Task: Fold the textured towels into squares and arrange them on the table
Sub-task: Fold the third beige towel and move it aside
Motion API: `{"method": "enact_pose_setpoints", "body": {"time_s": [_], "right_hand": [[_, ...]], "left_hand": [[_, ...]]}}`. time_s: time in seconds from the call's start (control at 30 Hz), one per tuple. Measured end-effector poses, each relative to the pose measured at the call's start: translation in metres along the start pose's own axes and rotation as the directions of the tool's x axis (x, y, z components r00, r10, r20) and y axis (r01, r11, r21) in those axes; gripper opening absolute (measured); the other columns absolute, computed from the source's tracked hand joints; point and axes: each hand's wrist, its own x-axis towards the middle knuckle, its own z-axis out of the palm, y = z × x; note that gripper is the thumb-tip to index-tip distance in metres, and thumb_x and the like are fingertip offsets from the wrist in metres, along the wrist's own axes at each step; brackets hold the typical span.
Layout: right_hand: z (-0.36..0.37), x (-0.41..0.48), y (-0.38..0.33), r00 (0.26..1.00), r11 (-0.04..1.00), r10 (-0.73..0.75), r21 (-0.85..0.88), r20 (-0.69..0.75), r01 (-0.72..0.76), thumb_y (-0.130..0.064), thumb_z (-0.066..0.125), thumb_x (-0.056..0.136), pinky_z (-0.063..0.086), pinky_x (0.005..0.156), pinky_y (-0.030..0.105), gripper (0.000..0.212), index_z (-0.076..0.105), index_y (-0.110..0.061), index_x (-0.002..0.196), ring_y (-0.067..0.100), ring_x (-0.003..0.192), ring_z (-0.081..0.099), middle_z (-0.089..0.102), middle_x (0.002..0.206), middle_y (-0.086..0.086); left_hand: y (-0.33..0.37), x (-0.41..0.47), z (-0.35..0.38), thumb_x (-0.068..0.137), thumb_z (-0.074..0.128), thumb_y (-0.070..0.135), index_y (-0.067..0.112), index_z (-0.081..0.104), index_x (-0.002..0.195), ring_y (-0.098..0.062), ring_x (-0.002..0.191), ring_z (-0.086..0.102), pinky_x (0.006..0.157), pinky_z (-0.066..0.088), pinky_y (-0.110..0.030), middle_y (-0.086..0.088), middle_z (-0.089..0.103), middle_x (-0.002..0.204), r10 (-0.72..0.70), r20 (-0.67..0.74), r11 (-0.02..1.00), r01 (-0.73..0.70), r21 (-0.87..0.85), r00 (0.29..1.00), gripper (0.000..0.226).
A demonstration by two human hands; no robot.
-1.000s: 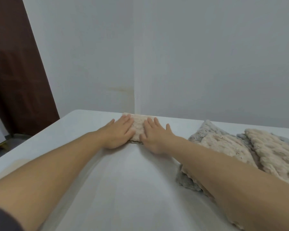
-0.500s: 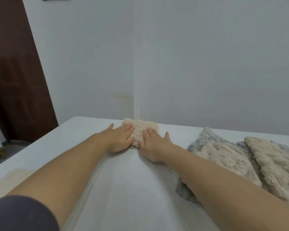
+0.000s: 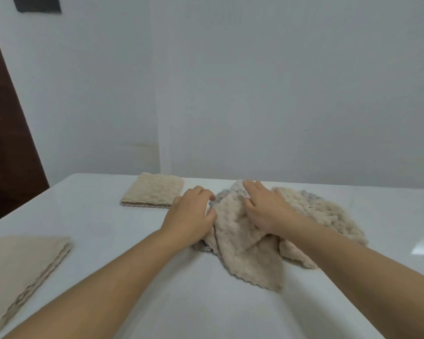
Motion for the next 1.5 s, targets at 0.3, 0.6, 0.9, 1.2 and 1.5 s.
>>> {"method": "enact_pose_setpoints", "body": {"time_s": [0.3, 0.6, 0.9, 1.2, 1.5], "right_hand": [[0.011, -0.079, 0.048, 0.997, 0.997, -0.078, -0.019, 0.024, 0.079, -0.038, 0.045, 0.093, -0.001, 0.116, 0.056, 0.05, 0.041, -0.025, 0.142, 0.012, 0.14, 0.027, 0.033, 0.151, -0.007], [0.008, -0.106, 0.008, 0.969, 0.952, -0.024, 0.292, -0.244, 0.097, -0.028, 0.06, 0.084, 0.047, 0.089, 0.039, 0.037, 0.05, -0.024, 0.119, 0.016, 0.104, 0.055, 0.055, 0.115, -0.008], [-0.062, -0.147, 0.0, 0.963, 0.8, 0.096, 0.595, -0.251, 0.075, -0.008, 0.042, 0.09, 0.043, 0.067, 0.033, 0.015, 0.056, -0.008, 0.083, 0.023, 0.077, 0.055, 0.06, 0.08, 0.006], [-0.114, -0.225, 0.006, 0.974, 0.946, -0.223, 0.233, -0.042, 0.226, -0.059, 0.063, 0.08, 0.046, 0.064, 0.028, 0.044, 0.042, -0.029, 0.105, 0.011, 0.075, 0.057, 0.062, 0.088, -0.006], [-0.138, -0.263, 0.024, 0.927, 0.944, -0.311, 0.05, -0.211, 0.328, -0.025, 0.048, 0.096, 0.042, 0.067, 0.034, 0.003, 0.048, -0.022, 0.095, 0.017, 0.075, 0.054, 0.058, 0.079, -0.005]], "left_hand": [[0.073, -0.008, 0.011, 0.092, 0.049, 0.032, 0.022, 0.054, 0.08, -0.02, 0.082, 0.057, 0.07, 0.037, -0.032, 0.005, 0.06, 0.085, -0.233, -0.059, 0.972, 0.235, 0.022, 0.971, 0.017], [0.116, -0.024, -0.046, 0.089, 0.046, 0.024, 0.015, 0.039, 0.066, -0.017, 0.058, 0.038, 0.055, 0.03, -0.031, 0.001, 0.042, 0.061, -0.371, -0.062, 0.879, 0.329, -0.346, 0.926, 0.025], [0.136, -0.072, -0.114, 0.091, 0.048, 0.056, 0.028, 0.057, 0.096, -0.011, 0.081, 0.06, 0.067, 0.045, -0.026, 0.007, 0.066, 0.087, -0.116, 0.112, 0.95, 0.143, -0.278, 0.987, 0.031], [0.151, -0.126, -0.161, 0.085, 0.057, 0.025, 0.02, 0.058, 0.086, -0.013, 0.082, 0.056, 0.07, 0.045, -0.029, 0.006, 0.061, 0.09, 0.21, 0.358, 0.936, -0.292, 0.194, 0.91, 0.005], [0.157, -0.154, -0.195, 0.093, 0.056, 0.018, 0.022, 0.062, 0.092, -0.013, 0.088, 0.061, 0.071, 0.046, -0.021, 0.005, 0.066, 0.094, 0.06, 0.148, 0.983, -0.033, -0.179, 0.987, 0.007]]}}
